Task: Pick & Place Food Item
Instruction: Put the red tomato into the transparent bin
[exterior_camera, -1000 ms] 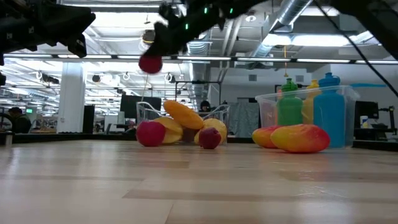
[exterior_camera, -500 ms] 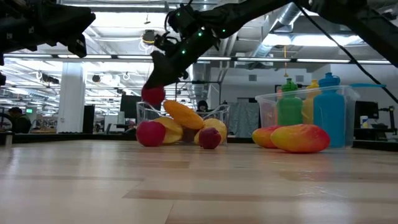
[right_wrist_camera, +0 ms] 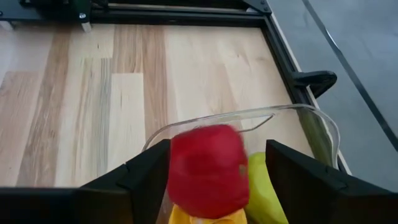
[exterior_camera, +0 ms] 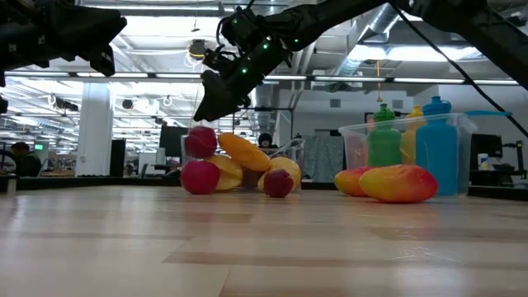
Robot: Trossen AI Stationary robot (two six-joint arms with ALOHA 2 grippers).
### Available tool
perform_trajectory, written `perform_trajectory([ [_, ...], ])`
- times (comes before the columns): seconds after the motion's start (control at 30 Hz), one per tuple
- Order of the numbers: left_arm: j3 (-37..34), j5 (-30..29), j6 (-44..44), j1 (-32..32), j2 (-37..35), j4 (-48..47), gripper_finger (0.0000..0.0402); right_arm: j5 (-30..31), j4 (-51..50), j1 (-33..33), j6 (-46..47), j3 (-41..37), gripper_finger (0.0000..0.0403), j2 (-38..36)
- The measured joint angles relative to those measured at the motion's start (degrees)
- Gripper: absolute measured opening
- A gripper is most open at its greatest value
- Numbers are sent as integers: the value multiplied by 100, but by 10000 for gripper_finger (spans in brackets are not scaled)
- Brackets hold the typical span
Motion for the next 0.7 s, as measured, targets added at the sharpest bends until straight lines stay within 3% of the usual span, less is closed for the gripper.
perform_trajectory([
  [0.27, 0, -2, 2, 0, 0, 2, 53, -427, -43, 4, -48, -5, 265, -58],
  [0.47, 1, 0, 1, 2, 0, 0, 53, -402, -342, 186, -29, 4, 271, -589],
  [0.57, 1, -2, 1, 2, 0, 0, 53, 6, -733, 391, 395, 2, 271, -877],
  [0.7, 0, 0, 2, 0, 0, 0, 53, 1106, -1354, 836, 1122, 4, 271, -1109],
])
